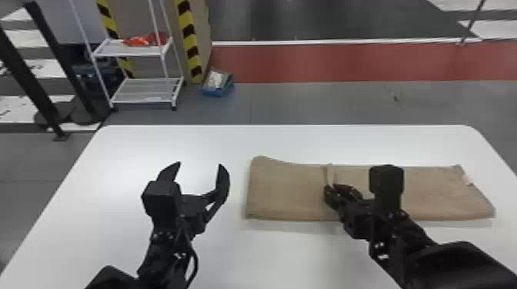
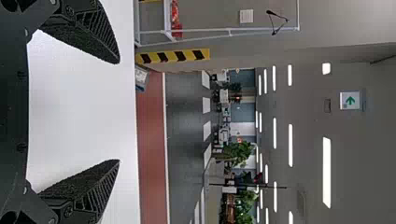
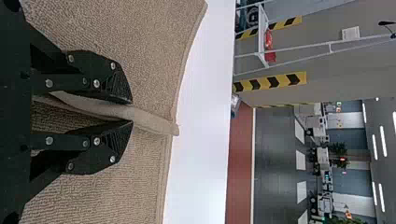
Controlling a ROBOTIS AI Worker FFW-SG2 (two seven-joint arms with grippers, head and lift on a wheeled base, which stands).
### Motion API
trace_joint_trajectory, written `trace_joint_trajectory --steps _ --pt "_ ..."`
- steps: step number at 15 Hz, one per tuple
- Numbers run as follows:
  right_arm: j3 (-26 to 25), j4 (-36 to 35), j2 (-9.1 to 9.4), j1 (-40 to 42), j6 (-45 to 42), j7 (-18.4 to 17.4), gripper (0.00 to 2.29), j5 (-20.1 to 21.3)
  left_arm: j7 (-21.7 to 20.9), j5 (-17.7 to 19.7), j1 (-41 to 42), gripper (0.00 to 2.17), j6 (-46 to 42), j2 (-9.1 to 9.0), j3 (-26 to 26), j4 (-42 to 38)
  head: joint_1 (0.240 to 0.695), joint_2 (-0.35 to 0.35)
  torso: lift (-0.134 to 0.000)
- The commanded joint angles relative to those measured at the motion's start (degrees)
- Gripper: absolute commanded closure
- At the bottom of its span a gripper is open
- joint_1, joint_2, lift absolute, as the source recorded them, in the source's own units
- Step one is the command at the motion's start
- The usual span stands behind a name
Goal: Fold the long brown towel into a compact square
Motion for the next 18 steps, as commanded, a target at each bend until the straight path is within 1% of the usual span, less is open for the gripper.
trace_joint_trajectory --steps 1,5,9,11,12,13,14,15,16,17,18 --pt "0.0 0.0 0.0 0.0 0.2 0.2 1.3 -0.5 0.0 0.0 0.3 0.15 0.0 0.01 0.4 -0.2 0.695 0.058 -0.125" --pt "0.2 -0.8 0.0 0.5 0.0 0.3 1.3 -0.8 0.0 0.1 0.5 0.15 0.0 0.1 0.5 -0.3 0.695 0.065 -0.125" --pt "-1.1 -7.8 0.0 3.6 -3.5 0.3 1.3 -1.0 0.4 0.2 0.9 0.15 0.0 0.1 1.3 -0.9 0.695 0.074 -0.125" --pt "-3.6 -12.1 -0.18 5.3 -3.9 0.5 1.3 -1.7 0.7 0.2 1.4 0.15 0.0 0.1 1.9 -1.6 0.695 0.077 -0.125" --pt "-6.0 -14.3 -0.44 6.2 -3.9 0.8 1.3 -2.2 0.7 0.2 1.6 0.15 0.0 0.1 2.1 -1.8 0.695 0.077 -0.125" --pt "-9.4 -15.8 -0.7 7.2 -3.7 1.0 1.3 -3.6 0.7 0.2 1.9 0.15 0.0 0.1 2.2 -2.3 0.695 0.066 -0.125" --pt "-13.0 -16.2 -1.93 7.6 -3.2 1.1 1.3 -6.0 0.6 0.2 2.2 0.15 0.0 0.1 2.3 -2.5 0.695 0.054 -0.125" --pt "-15.2 -15.5 -3.34 7.9 -2.8 1.1 1.3 -7.5 0.6 0.2 2.2 0.15 0.2 0.1 2.3 -2.6 0.695 0.032 -0.125" --pt "-16.6 -13.6 -3.96 8.2 -2.5 1.7 1.3 -8.0 0.5 0.2 2.3 0.15 0.2 0.1 2.3 -2.6 0.695 0.011 -0.125" --pt "-17.1 -11.4 -4.04 7.9 -2.5 2.6 1.3 -8.0 0.4 0.1 2.4 0.15 0.2 0.1 2.3 -2.5 0.695 -0.033 -0.125" --pt "-17.0 -9.4 -4.04 7.7 -2.5 3.3 1.3 -7.7 0.5 0.0 2.2 0.15 0.4 0.1 2.0 -2.5 0.695 -0.053 -0.125"
